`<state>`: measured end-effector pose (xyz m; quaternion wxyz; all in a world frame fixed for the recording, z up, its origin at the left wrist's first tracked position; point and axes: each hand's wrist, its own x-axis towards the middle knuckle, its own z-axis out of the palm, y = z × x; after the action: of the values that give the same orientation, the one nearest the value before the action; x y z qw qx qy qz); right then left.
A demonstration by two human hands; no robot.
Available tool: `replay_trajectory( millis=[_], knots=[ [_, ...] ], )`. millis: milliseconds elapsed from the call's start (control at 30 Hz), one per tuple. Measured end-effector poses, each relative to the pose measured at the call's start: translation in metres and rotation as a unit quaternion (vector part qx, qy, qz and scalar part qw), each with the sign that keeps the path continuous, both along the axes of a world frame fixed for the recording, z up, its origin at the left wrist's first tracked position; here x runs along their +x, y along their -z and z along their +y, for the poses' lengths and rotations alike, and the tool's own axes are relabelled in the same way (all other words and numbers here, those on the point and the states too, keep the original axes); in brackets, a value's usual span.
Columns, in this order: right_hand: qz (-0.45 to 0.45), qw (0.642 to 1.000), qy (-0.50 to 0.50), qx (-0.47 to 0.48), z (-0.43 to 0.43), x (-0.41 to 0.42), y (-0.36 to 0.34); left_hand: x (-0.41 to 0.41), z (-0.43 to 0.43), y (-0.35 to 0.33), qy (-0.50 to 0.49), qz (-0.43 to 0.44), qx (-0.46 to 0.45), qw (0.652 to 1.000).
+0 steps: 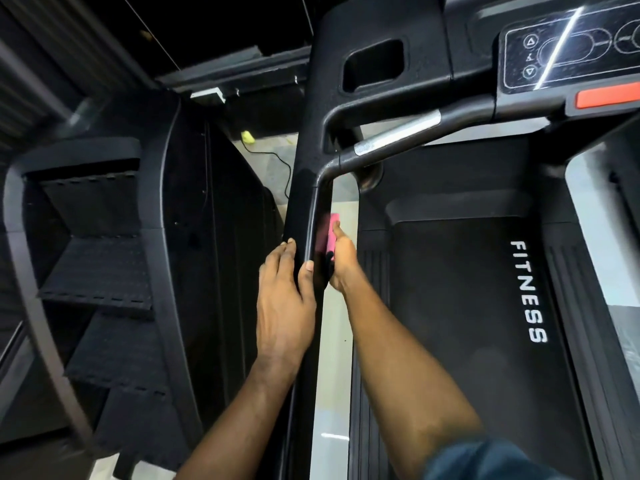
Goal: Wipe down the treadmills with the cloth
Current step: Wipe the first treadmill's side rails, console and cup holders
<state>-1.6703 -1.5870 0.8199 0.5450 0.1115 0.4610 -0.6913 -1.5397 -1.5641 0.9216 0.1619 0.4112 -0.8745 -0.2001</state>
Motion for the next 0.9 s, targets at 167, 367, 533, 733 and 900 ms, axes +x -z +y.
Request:
replay_trajectory(
  millis=[167,367,533,733,900],
  knots=[
    [0.0,1.0,0.019,-0.009,0.032,0.033,0.008,-0.001,0.001,0.001,-0.009,0.002,0.001,1.0],
    [0.023,0.999,0.025,-0.002,-0.004,0.009,0.032,-0.001,0.0,0.002,-0.008,-0.002,-0.011,1.0],
    [0.007,0.999,-0.022,-0.027,0.041,0.069,0.029,-0.001,0.001,0.002,-0.009,-0.003,-0.019,1.0],
    [0.072,0.997,0.016,-0.001,0.07,0.092,0.015,0.0,-0.001,0.004,-0.005,0.005,-0.026,1.0],
    [0.073,0.997,0.008,0.005,0.027,0.038,0.003,0.0,0.0,0.005,-0.003,0.005,-0.021,1.0]
  ],
)
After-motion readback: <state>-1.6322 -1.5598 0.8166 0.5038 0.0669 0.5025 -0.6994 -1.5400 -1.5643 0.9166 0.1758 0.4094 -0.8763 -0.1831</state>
